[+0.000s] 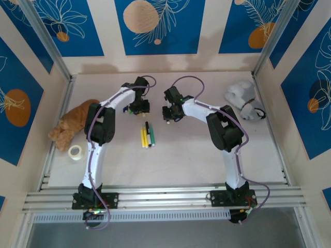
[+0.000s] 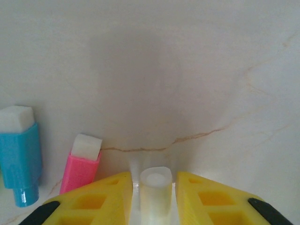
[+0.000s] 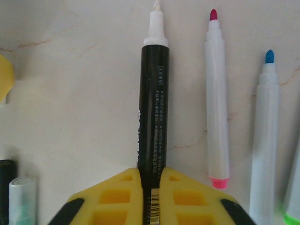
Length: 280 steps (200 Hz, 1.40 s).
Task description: Open the pen caps
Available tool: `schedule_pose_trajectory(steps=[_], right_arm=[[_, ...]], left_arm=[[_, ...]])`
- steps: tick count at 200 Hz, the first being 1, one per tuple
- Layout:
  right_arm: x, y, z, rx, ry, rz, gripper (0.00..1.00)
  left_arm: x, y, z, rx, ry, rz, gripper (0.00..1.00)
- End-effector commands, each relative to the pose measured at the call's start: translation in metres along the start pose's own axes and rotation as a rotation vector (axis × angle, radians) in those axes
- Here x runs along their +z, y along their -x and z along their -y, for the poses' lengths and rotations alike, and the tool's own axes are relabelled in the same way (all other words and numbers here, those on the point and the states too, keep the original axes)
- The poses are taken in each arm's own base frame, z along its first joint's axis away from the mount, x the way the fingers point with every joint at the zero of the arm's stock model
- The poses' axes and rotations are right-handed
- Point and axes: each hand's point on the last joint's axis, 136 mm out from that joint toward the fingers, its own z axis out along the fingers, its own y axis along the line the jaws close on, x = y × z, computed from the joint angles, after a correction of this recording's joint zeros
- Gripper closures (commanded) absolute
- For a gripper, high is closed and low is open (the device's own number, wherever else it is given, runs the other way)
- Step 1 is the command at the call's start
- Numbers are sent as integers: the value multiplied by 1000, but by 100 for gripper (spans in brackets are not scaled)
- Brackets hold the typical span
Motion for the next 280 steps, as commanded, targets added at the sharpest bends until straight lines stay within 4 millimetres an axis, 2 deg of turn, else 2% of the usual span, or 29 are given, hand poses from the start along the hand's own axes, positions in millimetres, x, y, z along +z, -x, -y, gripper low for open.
schedule_pose_trajectory(steps=[1,12,35,68,103,130,150,170,197,232,280], right_arm=[[1,1,11,-8,-56,-19,78],[-2,2,11,-6,-60,-15,71],[-17,6,6,4,-42,9,64],[-44,5,-5,-11,-38,40,66],[-71,-23,-36,-28,49,39,69],[-78,-46,-61,-56,75,14,68],[-74,-65,-78,-89,75,-19,67],[-65,-85,-86,-114,43,-58,67],[-50,-105,-91,-113,32,-106,69],[-39,-115,-93,-109,26,-136,74],[-26,-123,-91,-110,16,-173,74]], left_arm=[[-38,17,-2,-12,7,79,70],[-47,21,0,-12,-1,101,70],[-74,30,5,-14,-25,161,69],[-122,36,15,-14,-81,242,68],[-173,26,14,-25,-124,335,67],[-194,5,13,-65,-225,409,65],[-196,-14,16,-87,-334,444,63],[-199,-30,14,-107,-387,455,63],[-191,-50,10,-116,-411,439,63],[-172,-65,4,-121,-404,399,63],[-151,-72,4,-137,-416,364,64]])
